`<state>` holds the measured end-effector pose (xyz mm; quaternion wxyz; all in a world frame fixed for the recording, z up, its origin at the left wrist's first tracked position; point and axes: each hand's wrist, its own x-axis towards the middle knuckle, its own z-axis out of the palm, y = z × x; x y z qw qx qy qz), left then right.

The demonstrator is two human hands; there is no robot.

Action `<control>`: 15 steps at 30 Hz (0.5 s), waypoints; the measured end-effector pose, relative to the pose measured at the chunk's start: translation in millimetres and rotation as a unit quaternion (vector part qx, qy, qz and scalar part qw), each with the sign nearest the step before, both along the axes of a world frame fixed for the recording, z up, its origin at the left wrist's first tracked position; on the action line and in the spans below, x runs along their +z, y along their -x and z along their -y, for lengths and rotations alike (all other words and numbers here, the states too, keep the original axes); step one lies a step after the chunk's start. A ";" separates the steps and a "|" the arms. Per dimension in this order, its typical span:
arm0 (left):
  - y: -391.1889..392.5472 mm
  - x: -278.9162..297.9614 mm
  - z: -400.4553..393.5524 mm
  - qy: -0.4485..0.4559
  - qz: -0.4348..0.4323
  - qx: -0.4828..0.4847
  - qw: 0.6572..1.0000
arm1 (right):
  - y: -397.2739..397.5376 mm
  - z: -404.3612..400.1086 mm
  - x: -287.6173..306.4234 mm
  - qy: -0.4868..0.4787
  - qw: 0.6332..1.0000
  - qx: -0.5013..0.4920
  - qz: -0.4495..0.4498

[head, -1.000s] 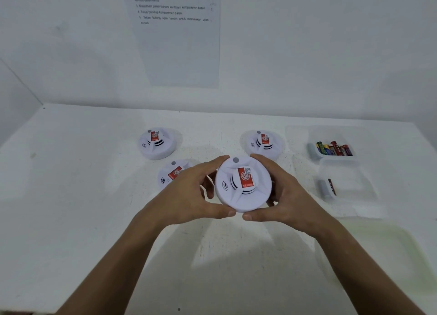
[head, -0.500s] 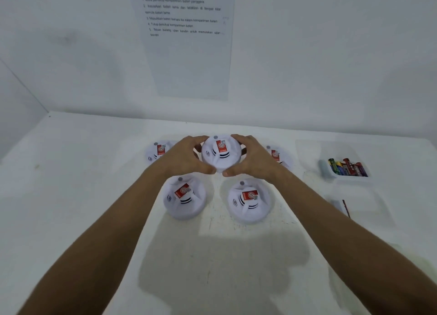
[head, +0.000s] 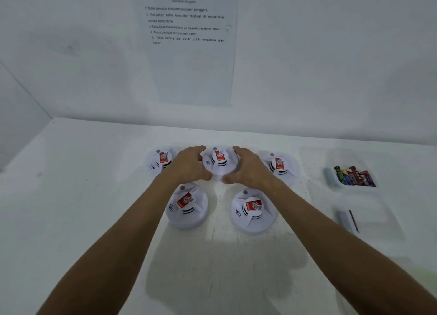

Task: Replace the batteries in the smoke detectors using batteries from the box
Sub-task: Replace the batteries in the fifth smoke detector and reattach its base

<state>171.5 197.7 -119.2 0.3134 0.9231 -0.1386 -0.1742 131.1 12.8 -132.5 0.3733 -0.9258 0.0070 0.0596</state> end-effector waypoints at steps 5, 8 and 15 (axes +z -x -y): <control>14.6 22.9 23.9 -0.002 0.074 -0.001 0.997 | 27.7 22.9 17.4 0.023 0.997 -0.015 0.069; 22.8 31.1 52.9 0.012 0.077 -0.053 0.996 | 49.8 54.3 26.1 0.052 0.996 -0.048 0.051; 27.5 22.1 114.3 -0.011 0.028 -0.150 0.988 | 66.3 105.8 34.5 0.097 0.991 -0.073 -0.056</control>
